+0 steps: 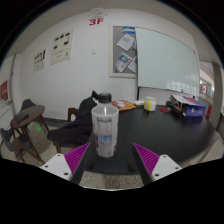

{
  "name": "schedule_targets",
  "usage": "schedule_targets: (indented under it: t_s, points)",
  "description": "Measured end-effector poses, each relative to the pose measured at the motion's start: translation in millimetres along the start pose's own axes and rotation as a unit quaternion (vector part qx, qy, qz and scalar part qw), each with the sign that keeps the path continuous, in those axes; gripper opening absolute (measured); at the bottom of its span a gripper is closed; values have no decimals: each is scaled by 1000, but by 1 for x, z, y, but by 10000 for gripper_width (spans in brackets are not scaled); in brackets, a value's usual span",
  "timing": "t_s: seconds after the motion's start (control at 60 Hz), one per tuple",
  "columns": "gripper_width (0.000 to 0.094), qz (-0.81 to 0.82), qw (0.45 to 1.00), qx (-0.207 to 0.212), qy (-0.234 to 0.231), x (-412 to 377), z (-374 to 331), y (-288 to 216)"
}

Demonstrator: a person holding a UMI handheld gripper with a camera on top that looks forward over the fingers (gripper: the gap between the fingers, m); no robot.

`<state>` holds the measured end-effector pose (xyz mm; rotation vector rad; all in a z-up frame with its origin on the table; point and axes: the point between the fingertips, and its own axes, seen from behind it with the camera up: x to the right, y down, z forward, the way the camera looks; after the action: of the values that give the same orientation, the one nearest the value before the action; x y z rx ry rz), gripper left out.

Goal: Pour water

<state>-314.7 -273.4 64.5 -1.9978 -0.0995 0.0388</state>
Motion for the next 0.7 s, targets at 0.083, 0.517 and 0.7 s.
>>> schedule_targets:
  t_s: [0.083,0.517,0.7]
  points:
    - [846,-1,1000,13,6,-5,36,-14]
    - [487,10,999,53,-4,-21,108,-36]
    - [401,4,999,50,-19,-24,106,-37]
